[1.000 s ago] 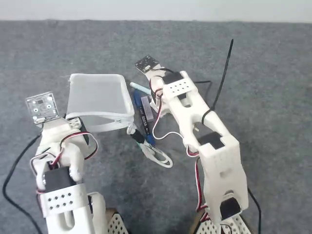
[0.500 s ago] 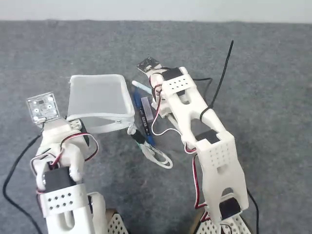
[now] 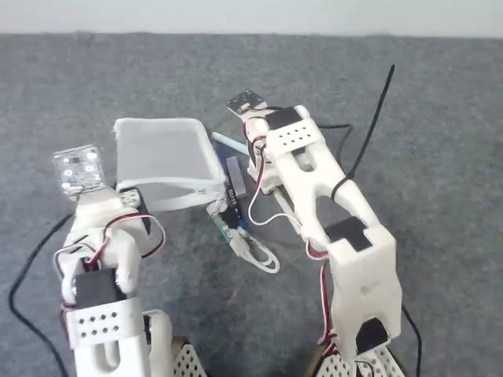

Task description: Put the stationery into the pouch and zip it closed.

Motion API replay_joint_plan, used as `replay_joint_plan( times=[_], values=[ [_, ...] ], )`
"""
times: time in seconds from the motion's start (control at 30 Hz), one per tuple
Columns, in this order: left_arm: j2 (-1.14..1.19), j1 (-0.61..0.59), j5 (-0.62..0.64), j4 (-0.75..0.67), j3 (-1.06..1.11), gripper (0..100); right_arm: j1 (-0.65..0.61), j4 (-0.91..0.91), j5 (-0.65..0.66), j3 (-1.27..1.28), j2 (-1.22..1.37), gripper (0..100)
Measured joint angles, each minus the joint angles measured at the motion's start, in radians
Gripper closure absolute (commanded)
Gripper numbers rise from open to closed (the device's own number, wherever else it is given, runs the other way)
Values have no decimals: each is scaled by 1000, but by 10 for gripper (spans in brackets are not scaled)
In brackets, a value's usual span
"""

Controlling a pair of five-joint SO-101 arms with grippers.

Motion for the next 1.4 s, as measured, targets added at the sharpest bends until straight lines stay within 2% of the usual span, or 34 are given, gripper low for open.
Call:
replay_joint_plan(
  times=[0.2, 0.37, 0.67, 0.93, 1.1, 1.4],
  values=[
    [0, 14, -12, 0, -8, 991, -2, -130, -3, 233, -192, 991],
    [0, 14, -12, 3, -49, 991, -2, -261, -64, 414, -370, 991],
    [21, 23, -40, 17, -132, 991, -3, -443, -87, 634, -563, 991],
    [333, 23, -57, 157, -423, 991, -3, -549, -160, 736, -658, 991],
    [532, 69, -58, 250, -628, 991, -3, -563, -216, 781, -750, 990],
    [845, 127, -57, 491, -1017, 991, -6, -631, -269, 921, -979, 989]
  ],
)
